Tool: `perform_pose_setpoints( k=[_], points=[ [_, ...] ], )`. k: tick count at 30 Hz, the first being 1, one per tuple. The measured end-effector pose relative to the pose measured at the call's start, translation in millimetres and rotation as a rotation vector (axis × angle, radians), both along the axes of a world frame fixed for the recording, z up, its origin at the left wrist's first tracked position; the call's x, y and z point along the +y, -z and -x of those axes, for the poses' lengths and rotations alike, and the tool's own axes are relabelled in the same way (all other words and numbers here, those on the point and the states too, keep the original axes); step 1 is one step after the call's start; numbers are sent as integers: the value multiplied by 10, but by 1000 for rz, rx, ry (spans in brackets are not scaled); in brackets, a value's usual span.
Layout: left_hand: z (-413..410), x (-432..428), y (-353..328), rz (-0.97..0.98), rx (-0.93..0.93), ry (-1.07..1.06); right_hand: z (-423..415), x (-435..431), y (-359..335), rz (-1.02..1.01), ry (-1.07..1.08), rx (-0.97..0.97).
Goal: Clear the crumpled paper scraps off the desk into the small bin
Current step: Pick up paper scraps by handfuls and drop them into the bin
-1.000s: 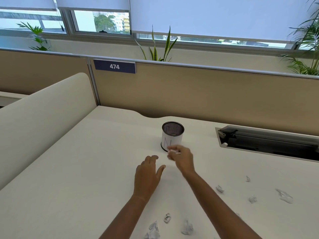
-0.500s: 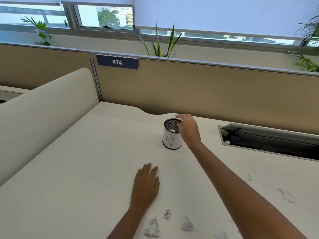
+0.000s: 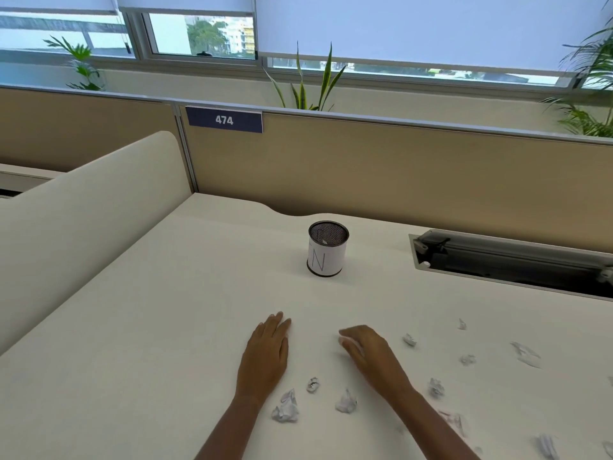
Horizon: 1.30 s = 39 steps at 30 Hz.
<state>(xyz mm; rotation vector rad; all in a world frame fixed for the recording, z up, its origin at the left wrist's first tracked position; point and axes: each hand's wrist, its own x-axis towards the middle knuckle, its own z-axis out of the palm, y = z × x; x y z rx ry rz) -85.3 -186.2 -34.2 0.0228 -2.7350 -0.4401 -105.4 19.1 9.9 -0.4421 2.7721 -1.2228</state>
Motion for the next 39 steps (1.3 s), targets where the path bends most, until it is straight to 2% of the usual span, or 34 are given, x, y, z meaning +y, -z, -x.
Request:
perform_pose_setpoints(
  k=[9, 13, 21, 29, 34, 39],
  points=[
    [-266, 5, 59, 12, 20, -62, -457, 166, -80, -160, -260, -33],
    [-318, 4, 61, -4, 6, -73, -553, 158, -66, -282, -313, 71],
    [-280, 23, 2, 22, -23, -49, -132, 94, -76, -195, -134, 207],
    [-153, 33, -49, 108, -110, -32, 777, -205, -775, -7, 41, 389],
    [-62, 31, -40, 124, -112, -36, 1242, -418, -1086, -53, 73, 542],
    [1, 35, -19, 133, -83, -33, 1549, -615, -1099, -87, 52, 440]
  ],
)
